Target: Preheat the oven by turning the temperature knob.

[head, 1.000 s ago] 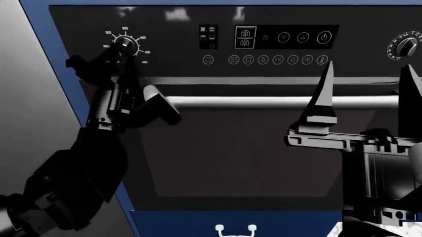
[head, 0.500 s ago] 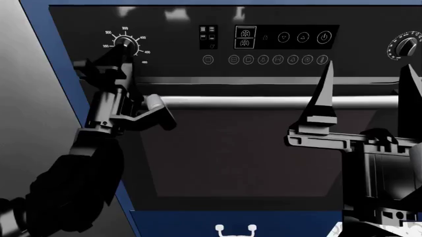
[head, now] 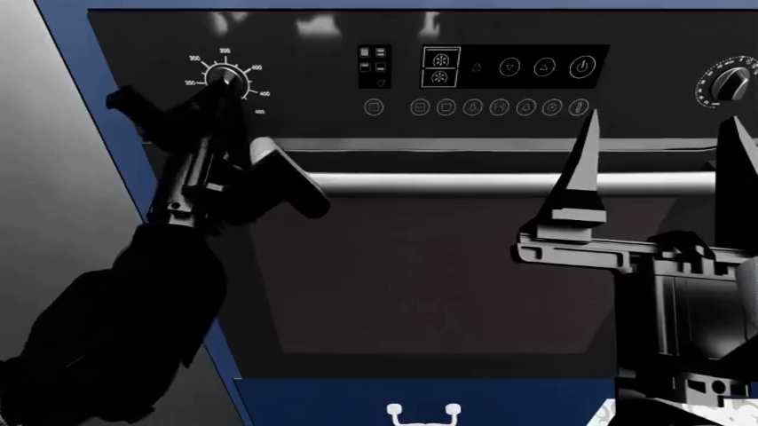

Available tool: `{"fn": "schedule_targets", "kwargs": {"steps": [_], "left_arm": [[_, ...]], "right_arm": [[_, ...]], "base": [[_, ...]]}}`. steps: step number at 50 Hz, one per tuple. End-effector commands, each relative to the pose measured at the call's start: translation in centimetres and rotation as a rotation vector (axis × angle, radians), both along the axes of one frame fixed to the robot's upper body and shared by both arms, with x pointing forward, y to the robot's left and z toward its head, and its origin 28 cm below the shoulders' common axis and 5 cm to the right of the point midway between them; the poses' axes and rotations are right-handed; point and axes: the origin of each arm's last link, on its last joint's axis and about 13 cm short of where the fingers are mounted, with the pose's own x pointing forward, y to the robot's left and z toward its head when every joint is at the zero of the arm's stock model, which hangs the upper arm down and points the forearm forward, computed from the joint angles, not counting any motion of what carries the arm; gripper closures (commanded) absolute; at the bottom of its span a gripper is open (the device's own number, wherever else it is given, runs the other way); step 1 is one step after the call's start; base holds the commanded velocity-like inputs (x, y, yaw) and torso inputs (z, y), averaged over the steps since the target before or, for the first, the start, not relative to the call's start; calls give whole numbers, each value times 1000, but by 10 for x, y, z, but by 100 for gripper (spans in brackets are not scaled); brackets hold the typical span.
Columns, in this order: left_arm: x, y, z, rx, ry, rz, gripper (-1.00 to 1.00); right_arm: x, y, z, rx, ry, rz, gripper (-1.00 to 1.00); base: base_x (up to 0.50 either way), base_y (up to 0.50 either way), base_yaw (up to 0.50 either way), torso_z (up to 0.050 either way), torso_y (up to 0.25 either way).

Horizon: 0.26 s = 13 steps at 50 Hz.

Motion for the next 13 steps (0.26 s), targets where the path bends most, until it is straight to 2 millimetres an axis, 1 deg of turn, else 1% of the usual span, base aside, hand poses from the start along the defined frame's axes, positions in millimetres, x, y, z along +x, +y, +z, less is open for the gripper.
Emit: {"fn": "schedule_targets", "kwargs": {"steps": [1,6,7,10,13], "left_arm": [[45,15,42,-251,176,17,100],[47,14,47,-242,173,16,100],[48,14,50,-291,191,13,100],[50,13,54,-353,222,-1,100],[53,13,59,-356,217,0,100]], "right_arm": [[0,1,0,0,0,6,-100],[0,1,0,1,1,7,-100],[0,1,0,2,1,7,-100],[-1,1,1,2,0,6,-100],[-1,1,0,2,0,7,-100]], "base": [[30,-8,-27,0,0],[29,-6,-26,7,0],[27,-8,-25,0,0],[26,-7,-24,7,0],[25,-5,-22,3,0]]}}
